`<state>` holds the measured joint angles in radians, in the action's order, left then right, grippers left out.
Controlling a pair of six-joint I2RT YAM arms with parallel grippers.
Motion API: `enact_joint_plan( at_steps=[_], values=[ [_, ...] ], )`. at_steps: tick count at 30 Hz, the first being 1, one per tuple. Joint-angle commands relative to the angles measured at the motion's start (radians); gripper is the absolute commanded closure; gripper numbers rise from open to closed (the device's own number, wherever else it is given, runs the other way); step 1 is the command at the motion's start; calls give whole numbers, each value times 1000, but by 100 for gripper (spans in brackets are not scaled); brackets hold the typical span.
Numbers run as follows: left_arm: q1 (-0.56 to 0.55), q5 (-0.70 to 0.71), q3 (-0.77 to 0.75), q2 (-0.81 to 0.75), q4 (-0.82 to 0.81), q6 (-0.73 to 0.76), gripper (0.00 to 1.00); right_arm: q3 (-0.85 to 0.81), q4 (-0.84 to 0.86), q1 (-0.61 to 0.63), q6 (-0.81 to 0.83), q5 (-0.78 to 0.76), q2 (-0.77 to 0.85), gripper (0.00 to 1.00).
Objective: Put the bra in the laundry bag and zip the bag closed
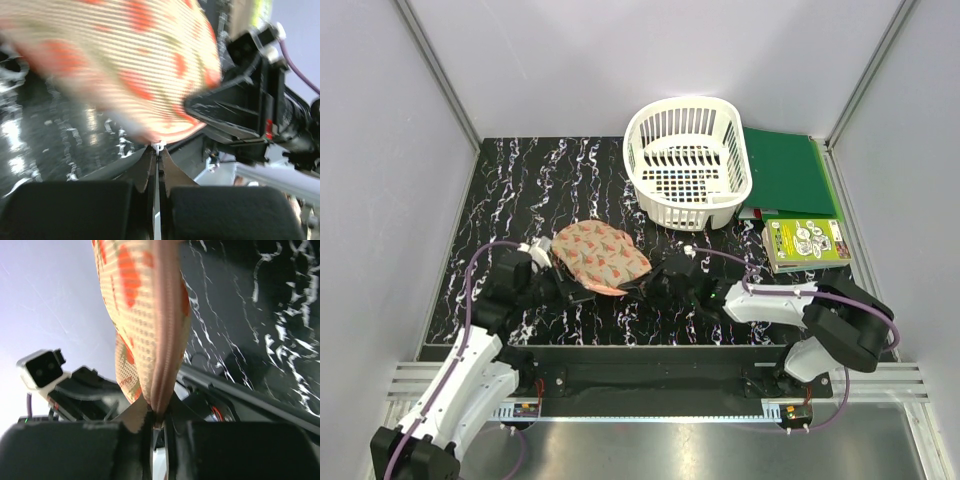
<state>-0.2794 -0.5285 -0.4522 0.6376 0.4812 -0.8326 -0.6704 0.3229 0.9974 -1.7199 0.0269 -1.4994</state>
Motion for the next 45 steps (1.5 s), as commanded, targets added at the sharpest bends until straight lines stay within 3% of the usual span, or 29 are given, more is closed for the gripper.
enact_joint_plan(
  at_steps=[1, 5, 8, 9, 11, 14, 17, 18, 20, 24, 28, 30, 34, 35, 39, 41, 45],
  values=[
    [65, 147, -59, 16, 97, 26, 100, 101, 121, -80, 51, 111, 57, 91],
    [108, 145, -71, 91, 82, 55, 100, 129, 137, -129, 106, 197, 71, 91],
    [108, 145, -112, 140, 82, 108, 99, 117, 136, -155, 166, 264, 57, 84],
    [108, 153, -127, 145, 91, 122, 95, 115, 134, -160, 180, 278, 50, 79],
    [108, 194, -155, 122, 117, 142, 77, 115, 116, -172, 226, 303, 36, 66],
    [100, 225, -198, 71, 135, 187, 51, 89, -22, -186, 340, 306, 54, 37],
    [24, 245, -250, 98, 134, 253, 36, -3, -321, -186, 535, 202, 106, 18],
    [-7, 251, -261, 109, 128, 260, 36, -55, -498, -186, 628, 123, 120, 13],
    [-110, 283, -272, 129, 99, 262, 32, -93, -628, -187, 704, 27, 168, 1],
    [-291, 389, -272, 114, 14, 240, 25, -115, -858, -186, 808, -241, 284, 0],
    [-501, 455, -191, 87, -160, 234, 19, -5, -875, -187, 784, -355, 526, 0],
    [-547, 417, -125, 67, -264, 227, 16, 87, -860, -186, 714, -415, 693, 0],
    [-621, 334, 137, -73, -663, 138, 13, 287, -838, -184, 579, -478, 1023, 0],
    [-623, 334, 236, -138, -709, 119, 12, 328, -825, -186, 571, -466, 1097, 0],
    [-627, 317, 394, -288, -820, 64, 10, 541, -831, -186, 485, -388, 1491, 0],
    [-627, 302, 446, -350, -855, 46, 9, 551, -811, -186, 462, -363, 1405, 0],
    [-627, 286, 608, -574, -895, -57, 7, 583, -592, -186, 569, -234, 1234, 0]
  ],
)
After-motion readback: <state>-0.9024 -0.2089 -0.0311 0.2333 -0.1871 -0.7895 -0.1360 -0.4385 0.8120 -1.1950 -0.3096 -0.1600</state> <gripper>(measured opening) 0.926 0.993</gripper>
